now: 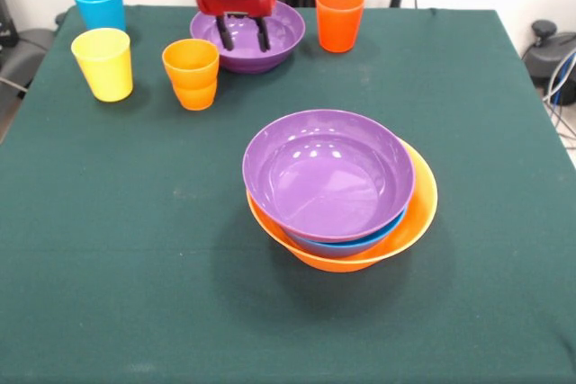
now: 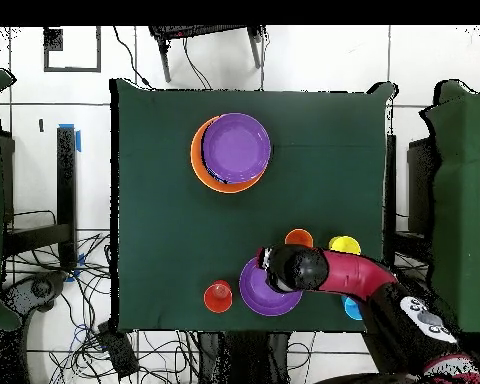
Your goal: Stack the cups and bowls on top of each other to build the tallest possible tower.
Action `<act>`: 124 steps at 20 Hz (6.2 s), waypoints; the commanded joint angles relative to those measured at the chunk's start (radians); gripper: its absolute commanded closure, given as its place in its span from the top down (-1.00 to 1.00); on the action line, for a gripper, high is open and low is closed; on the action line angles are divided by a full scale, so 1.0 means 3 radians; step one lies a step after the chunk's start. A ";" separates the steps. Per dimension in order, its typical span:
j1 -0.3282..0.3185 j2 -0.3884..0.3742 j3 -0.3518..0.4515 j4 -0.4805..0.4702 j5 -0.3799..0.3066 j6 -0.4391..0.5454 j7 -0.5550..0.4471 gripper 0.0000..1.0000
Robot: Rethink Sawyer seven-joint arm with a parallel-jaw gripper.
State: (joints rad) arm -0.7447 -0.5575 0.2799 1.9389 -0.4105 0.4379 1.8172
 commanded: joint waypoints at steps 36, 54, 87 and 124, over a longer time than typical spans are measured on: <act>0.0000 -0.0542 0.0395 -0.0273 -0.0036 0.0609 -0.0259 1.00; 0.0146 -0.0208 0.0372 -0.0510 -0.0055 0.0439 -0.0141 1.00; 0.0214 0.0491 0.0182 -0.0930 -0.0294 0.0063 -0.0109 1.00; 0.0318 -0.0419 0.0193 -0.0337 -0.0103 0.0346 0.0034 1.00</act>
State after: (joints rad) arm -0.6847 -0.6745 0.3258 1.7869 -0.4174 0.5023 1.8172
